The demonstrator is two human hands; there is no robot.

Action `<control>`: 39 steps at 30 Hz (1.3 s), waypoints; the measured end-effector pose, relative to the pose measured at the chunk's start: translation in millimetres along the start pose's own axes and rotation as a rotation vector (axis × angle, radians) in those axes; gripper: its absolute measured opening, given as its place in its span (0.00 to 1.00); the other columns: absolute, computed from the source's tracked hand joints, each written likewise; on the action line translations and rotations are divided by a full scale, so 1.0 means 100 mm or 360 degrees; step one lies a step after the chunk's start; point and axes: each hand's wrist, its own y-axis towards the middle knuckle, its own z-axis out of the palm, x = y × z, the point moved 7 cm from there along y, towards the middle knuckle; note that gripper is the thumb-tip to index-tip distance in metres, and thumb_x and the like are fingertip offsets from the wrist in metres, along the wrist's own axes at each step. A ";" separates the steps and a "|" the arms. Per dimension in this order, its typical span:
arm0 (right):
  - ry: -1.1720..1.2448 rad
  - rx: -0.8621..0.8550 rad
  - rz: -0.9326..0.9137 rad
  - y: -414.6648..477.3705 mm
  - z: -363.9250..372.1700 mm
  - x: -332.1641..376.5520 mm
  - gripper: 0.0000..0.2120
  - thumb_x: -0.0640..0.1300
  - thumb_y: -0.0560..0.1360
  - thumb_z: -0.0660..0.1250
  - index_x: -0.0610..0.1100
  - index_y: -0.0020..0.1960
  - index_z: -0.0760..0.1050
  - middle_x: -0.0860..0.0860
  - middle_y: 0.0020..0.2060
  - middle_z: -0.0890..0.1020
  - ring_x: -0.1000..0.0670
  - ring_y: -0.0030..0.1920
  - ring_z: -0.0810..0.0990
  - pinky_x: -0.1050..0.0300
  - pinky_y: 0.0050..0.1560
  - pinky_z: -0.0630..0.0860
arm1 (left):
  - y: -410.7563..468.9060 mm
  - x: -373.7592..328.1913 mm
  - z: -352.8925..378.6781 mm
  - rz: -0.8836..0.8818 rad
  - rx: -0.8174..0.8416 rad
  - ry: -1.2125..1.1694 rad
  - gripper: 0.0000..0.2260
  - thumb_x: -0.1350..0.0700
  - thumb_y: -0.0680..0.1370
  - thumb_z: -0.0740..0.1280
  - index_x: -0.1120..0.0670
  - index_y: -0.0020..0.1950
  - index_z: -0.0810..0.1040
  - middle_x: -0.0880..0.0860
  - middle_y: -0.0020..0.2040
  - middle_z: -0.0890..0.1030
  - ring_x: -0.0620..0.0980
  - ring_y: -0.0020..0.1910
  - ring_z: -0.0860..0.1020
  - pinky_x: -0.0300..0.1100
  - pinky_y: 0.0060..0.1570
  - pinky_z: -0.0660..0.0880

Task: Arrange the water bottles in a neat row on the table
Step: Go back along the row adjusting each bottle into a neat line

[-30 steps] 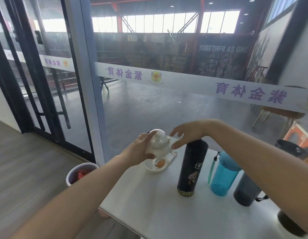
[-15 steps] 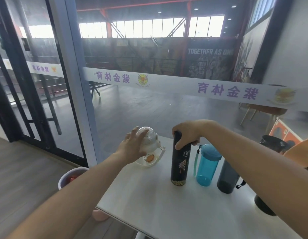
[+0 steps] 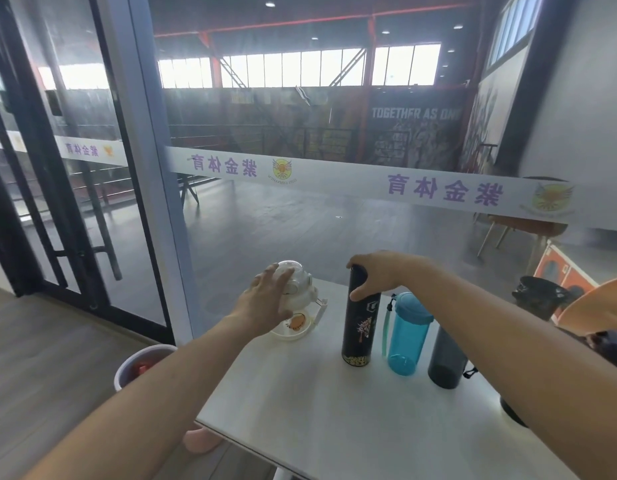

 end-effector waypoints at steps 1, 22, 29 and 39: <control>-0.0026 0.0005 0.0015 -0.01 -0.01 0.01 0.38 0.62 0.72 0.73 0.52 0.76 0.63 0.47 0.69 0.75 0.43 0.66 0.74 0.44 0.65 0.73 | -0.01 0.01 -0.01 0.0001 -0.0010 -0.0005 0.42 0.45 0.73 0.74 0.42 0.78 0.51 0.50 0.80 0.50 0.57 0.77 0.55 0.54 0.67 0.67; 0.0200 -0.0375 -0.0235 1.04 0.65 1.12 0.48 0.47 0.69 0.79 0.55 0.78 0.52 0.46 0.79 0.52 0.38 0.75 0.60 0.42 0.67 0.71 | -0.02 0.47 0.63 -0.0293 -0.0244 -0.0834 0.51 0.44 0.67 0.79 0.50 0.80 0.49 0.49 0.76 0.64 0.48 0.73 0.67 0.46 0.69 0.68; 0.0192 -0.0376 -0.0082 1.59 0.57 0.96 0.48 0.47 0.67 0.80 0.55 0.77 0.54 0.46 0.75 0.57 0.37 0.69 0.67 0.43 0.64 0.73 | 0.35 0.63 0.85 -0.0348 -0.0259 -0.0812 0.42 0.51 0.73 0.75 0.50 0.79 0.53 0.52 0.74 0.69 0.51 0.68 0.72 0.41 0.61 0.70; 0.0228 -0.0471 0.0090 2.27 0.44 0.78 0.46 0.48 0.65 0.81 0.54 0.75 0.58 0.45 0.72 0.60 0.36 0.62 0.75 0.46 0.60 0.75 | 0.98 0.95 1.18 -0.0360 -0.0163 -0.0815 0.31 0.51 0.74 0.73 0.51 0.74 0.66 0.51 0.65 0.77 0.53 0.63 0.76 0.39 0.54 0.71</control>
